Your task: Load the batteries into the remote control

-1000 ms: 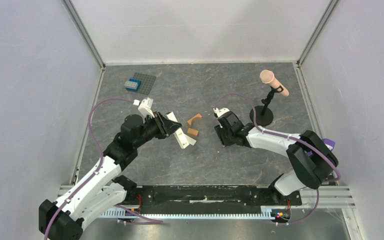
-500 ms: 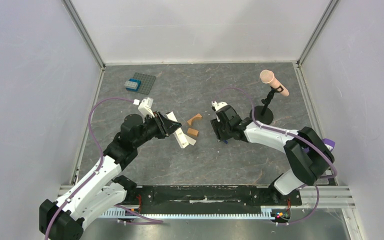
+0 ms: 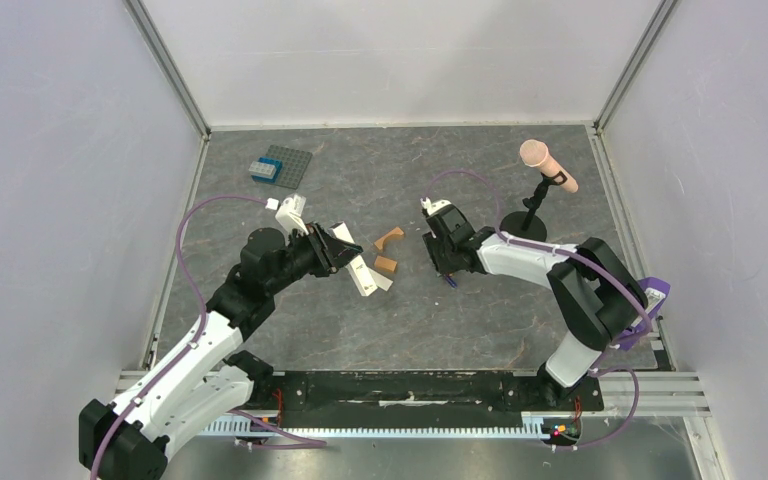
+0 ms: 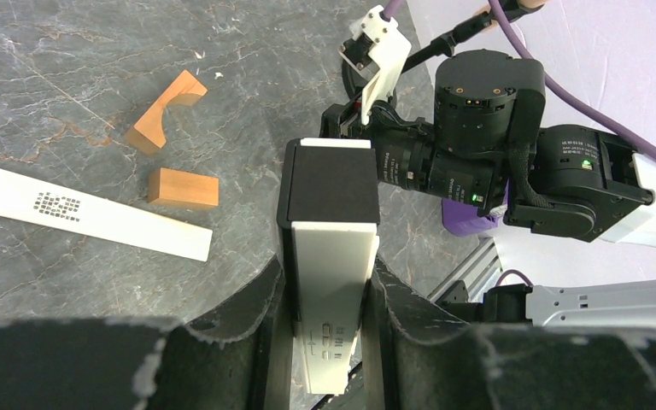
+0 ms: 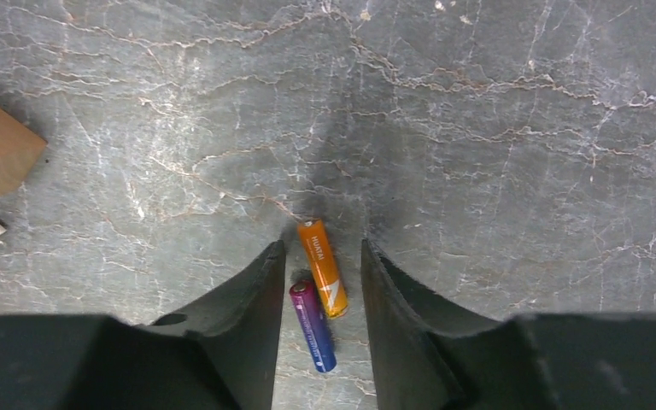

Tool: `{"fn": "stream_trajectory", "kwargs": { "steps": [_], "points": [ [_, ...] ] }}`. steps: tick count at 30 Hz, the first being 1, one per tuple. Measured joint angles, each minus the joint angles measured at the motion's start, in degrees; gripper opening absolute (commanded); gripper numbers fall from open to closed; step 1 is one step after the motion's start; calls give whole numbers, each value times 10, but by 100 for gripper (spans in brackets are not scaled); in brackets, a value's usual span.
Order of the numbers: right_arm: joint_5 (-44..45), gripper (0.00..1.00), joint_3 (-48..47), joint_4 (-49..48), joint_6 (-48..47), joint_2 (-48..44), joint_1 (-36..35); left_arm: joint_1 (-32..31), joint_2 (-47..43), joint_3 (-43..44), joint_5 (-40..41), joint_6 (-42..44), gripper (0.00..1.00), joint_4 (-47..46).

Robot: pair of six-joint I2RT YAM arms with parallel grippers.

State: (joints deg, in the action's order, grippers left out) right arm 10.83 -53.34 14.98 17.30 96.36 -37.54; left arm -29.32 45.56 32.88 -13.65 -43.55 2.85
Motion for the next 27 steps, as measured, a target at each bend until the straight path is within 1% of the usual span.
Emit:
{"fn": "stream_trajectory", "kwargs": {
  "steps": [3, 10, 16, 19, 23, 27],
  "points": [
    [-2, 25, 1, 1, -1, 0, 5, 0, 0, 0, 0, 0, 2, 0],
    [-12, 10, 4, -8, -5, 0, 11, 0, -2, 0, -1, 0, 2, 0],
    [-10, 7, 5, -17, -9, -1, 16, 1, -4, 0, -4, 0, 2, 0],
    [-15, 6, 12, -25, -9, -22, 17, 1, -4, 0, -9, 0, 2, -1],
    [-37, 6, 20, -34, -4, -101, 16, 4, -3, -1, -67, 18, 2, -35],
    [-77, 6, 25, -74, 7, -207, 13, 4, -4, -2, -137, 41, 2, -87]
  ]
}}
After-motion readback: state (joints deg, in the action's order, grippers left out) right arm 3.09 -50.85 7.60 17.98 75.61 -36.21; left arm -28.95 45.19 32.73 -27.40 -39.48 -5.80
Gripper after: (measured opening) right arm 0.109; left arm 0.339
